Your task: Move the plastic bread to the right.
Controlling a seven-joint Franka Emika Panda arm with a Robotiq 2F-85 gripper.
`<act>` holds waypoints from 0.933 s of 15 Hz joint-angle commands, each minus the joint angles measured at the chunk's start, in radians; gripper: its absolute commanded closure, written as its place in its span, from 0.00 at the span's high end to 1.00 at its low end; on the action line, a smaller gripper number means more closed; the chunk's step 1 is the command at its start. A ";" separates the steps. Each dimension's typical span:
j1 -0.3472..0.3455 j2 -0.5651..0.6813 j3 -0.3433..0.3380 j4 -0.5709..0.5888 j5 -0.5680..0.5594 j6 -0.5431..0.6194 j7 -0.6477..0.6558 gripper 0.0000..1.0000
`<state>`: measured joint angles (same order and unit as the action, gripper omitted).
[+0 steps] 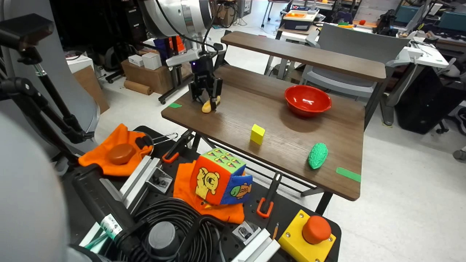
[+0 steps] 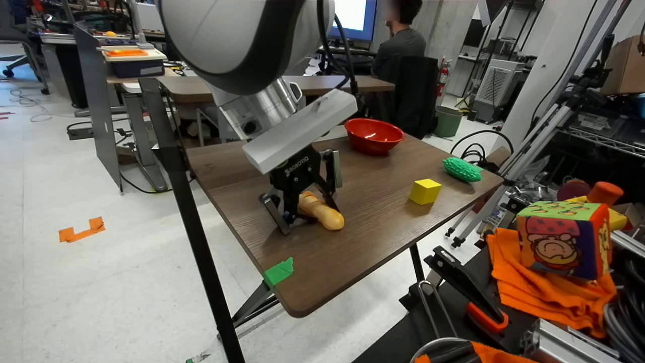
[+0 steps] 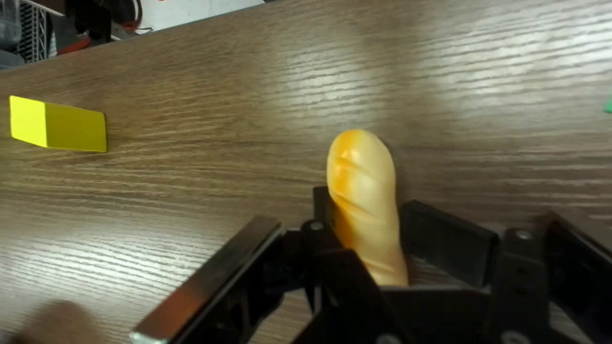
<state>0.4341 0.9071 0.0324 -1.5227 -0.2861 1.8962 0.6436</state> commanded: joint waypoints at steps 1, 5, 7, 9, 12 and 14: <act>0.001 0.003 -0.002 0.066 0.016 -0.067 -0.051 0.14; -0.020 -0.044 0.000 0.104 0.034 -0.075 -0.106 0.14; -0.029 -0.017 -0.009 0.189 0.041 -0.094 -0.123 0.14; -0.039 0.044 -0.020 0.309 0.052 -0.148 -0.134 0.14; -0.052 0.130 -0.032 0.463 0.072 -0.256 -0.149 0.14; -0.061 0.194 -0.042 0.558 0.085 -0.333 -0.152 0.14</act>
<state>0.3802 0.9766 0.0065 -1.1558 -0.2332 1.6829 0.5153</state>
